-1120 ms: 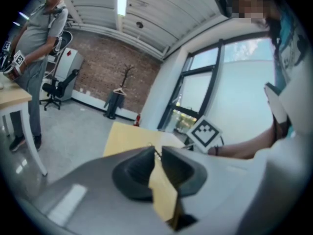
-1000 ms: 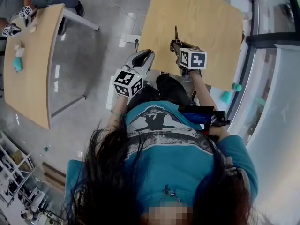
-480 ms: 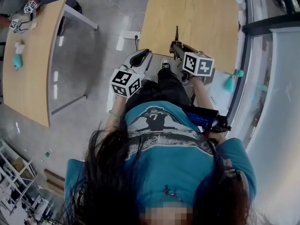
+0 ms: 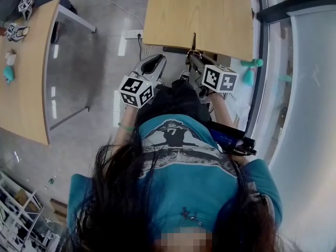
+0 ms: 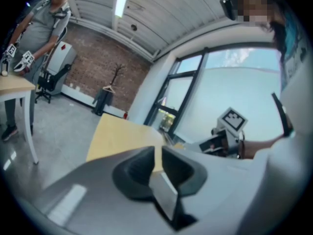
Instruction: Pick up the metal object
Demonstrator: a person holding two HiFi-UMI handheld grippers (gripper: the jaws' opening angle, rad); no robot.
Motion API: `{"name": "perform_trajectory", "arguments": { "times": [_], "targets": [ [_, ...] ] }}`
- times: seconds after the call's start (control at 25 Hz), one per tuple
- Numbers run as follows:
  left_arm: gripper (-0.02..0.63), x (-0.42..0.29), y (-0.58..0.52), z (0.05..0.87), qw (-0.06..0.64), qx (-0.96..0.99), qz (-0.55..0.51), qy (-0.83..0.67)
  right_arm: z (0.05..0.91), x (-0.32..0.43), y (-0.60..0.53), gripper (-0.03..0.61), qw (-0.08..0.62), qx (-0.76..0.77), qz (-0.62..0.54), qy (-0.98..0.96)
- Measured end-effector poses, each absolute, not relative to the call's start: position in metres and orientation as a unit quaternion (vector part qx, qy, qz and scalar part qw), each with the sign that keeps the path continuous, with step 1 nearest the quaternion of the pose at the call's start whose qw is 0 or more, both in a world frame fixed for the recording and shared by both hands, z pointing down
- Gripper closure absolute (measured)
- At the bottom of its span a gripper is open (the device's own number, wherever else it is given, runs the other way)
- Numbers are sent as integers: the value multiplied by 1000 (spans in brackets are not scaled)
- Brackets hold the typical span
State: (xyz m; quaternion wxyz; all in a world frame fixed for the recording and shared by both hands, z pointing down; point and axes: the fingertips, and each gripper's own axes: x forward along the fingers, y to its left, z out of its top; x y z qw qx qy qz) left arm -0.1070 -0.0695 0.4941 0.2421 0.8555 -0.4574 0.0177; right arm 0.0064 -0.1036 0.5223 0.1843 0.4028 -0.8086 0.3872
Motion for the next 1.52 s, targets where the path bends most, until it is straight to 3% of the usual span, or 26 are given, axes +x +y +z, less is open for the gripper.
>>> {"name": "perform_trajectory", "arguments": {
  "times": [0.48, 0.96, 1.04, 1.24, 1.52],
  "targets": [
    [572, -65, -41, 474, 216, 865, 18, -452, 517, 46, -60, 479, 165, 398, 397, -811],
    [572, 90, 94, 478, 227, 847, 26, -480, 519, 201, 63, 480, 145, 374, 413, -817],
    [572, 68, 95, 479, 229, 841, 32, -489, 522, 181, 59, 480, 145, 367, 421, -817],
    [572, -78, 28, 463, 217, 825, 37, -521, 515, 33, -16, 480, 144, 335, 427, -827],
    [572, -123, 16, 454, 218, 815, 46, -534, 502, -18, -34, 480, 138, 315, 433, -833]
  ]
}}
